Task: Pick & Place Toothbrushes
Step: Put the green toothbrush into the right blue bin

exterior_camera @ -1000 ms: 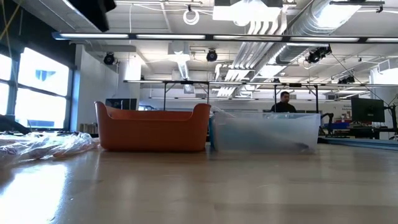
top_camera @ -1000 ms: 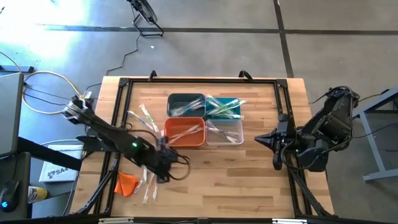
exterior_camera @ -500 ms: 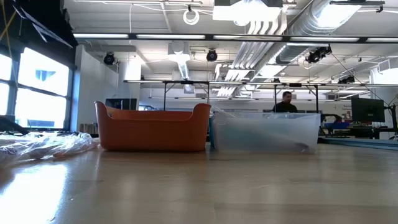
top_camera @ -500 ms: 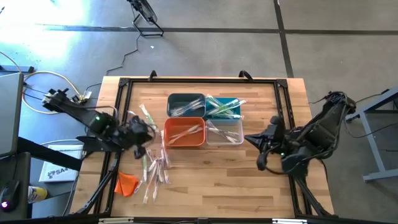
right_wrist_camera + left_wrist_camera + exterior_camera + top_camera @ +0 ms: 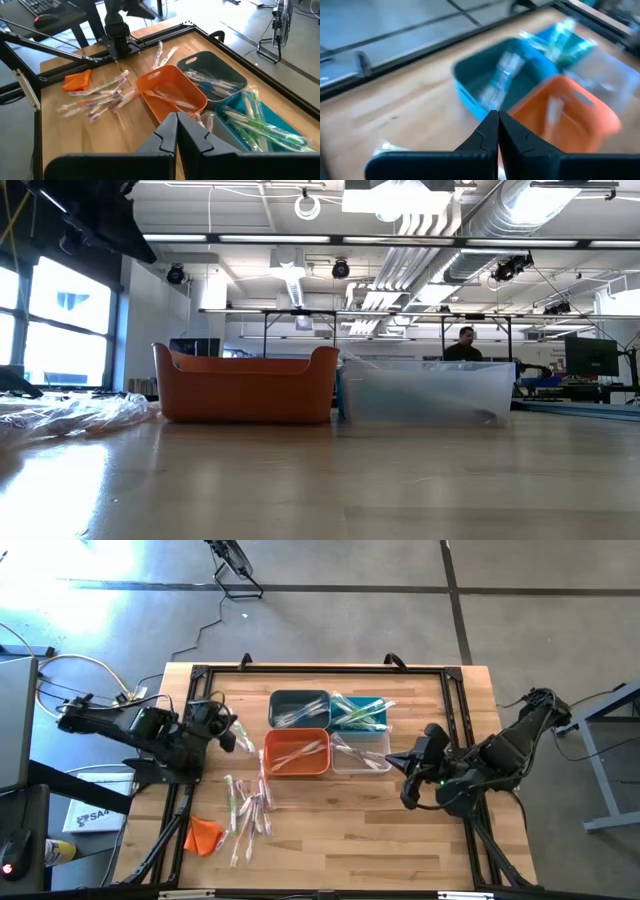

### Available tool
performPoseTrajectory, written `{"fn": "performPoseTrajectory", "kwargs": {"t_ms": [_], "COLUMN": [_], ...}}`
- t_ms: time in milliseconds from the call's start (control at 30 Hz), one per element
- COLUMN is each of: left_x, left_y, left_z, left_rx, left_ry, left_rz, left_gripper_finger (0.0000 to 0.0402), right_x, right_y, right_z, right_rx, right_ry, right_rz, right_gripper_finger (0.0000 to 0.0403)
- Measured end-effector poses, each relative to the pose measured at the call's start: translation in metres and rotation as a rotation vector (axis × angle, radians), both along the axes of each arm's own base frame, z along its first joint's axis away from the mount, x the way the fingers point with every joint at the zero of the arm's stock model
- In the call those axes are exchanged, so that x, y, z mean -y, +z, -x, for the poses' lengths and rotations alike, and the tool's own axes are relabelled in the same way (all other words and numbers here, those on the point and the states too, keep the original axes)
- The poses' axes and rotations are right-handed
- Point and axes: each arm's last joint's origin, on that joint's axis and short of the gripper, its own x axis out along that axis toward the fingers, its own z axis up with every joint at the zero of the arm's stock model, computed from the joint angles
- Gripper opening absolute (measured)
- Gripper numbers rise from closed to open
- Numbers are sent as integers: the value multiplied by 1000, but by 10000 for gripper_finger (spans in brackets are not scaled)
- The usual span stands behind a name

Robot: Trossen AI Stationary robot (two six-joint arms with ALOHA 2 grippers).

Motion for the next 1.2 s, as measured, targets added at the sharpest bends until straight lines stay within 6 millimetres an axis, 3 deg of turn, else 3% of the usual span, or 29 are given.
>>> {"fn": "performPoseTrajectory", "kwargs": {"t_ms": [200, 600, 967, 1200], "left_x": [-13, -55, -96, -122], "left_y": [-5, -35, -51, -62], "left_z": [-10, -42, -39, -32], "left_rx": [-61, -150, -156, -234], "left_ry": [102, 394, 659, 706], "left_rz": [25, 375, 524, 597], "left_gripper_finger": [0, 0, 0, 0], "right_x": [13, 40, 48, 52], "right_y": [7, 29, 33, 33], "right_z": [4, 31, 36, 34], "right_rx": [-16, 2, 1, -3], "right_ry": [29, 118, 127, 108], "right_rz": [1, 71, 118, 126], "right_gripper_finger": [2, 2, 2, 2]}}
